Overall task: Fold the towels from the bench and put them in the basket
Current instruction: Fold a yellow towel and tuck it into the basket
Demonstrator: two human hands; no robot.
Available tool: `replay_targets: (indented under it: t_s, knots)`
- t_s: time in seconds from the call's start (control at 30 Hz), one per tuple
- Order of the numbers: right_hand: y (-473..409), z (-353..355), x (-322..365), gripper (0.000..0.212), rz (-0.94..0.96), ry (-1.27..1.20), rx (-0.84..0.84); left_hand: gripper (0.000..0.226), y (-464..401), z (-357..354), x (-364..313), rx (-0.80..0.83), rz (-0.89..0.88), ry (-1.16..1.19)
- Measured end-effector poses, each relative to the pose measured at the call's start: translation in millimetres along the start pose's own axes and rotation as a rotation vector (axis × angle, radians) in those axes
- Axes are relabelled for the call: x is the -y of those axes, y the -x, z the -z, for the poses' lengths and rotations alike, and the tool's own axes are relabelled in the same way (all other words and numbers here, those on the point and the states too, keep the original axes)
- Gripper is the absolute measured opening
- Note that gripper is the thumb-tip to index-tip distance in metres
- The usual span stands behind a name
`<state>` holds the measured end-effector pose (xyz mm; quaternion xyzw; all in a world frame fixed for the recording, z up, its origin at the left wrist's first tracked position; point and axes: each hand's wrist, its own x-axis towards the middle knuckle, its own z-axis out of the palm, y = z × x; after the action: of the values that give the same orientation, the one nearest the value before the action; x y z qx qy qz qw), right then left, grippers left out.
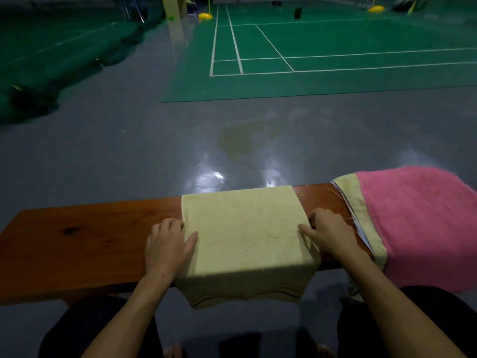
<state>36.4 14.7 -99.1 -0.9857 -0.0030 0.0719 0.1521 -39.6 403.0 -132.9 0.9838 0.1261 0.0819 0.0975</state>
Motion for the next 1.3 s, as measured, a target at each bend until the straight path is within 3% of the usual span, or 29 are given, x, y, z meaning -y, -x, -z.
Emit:
replay_targets:
  t_s: [0.2,0.4,0.5,0.6,0.77,0.9,1.03,1.1,1.2,1.3]
  knots:
    - [-5,3,15,0.034,-0.054,-0.143,0.051,0.020,-7,4,-12,0.007,0.058,0.057]
    - [-9,10,16,0.040,-0.129,-0.684,-0.043,0.009,-10,28,-21,-0.001,0.139,0.655]
    - [-8,11,16,0.033,-0.170,-0.854,-0.014,0.018,-8,40,-24,0.029,0.272,0.890]
    - [-5,17,17,0.007,-0.199,-0.958,0.053,0.034,-6,47,-23,0.071,0.391,1.011]
    - [-5,20,7,0.031,-0.176,-1.231,0.274,0.054,-2,61,-25,0.039,0.472,1.253]
    - [2,31,6,0.024,-0.115,-1.278,0.371,0.055,1,77,-19,0.181,0.397,1.429]
    - [16,47,8,0.025,-0.061,-1.339,0.327,0.065,8,85,-7,0.370,0.246,1.462]
    - [21,53,9,0.025,-0.027,-1.365,0.286,0.078,10,90,-3,0.366,0.216,1.451]
    - [31,64,12,0.026,0.005,-1.415,0.228,0.052,9,103,0,0.267,0.191,1.567]
    - [38,74,16,0.027,0.098,-1.487,0.215,0.049,9,122,1,0.263,0.175,1.653]
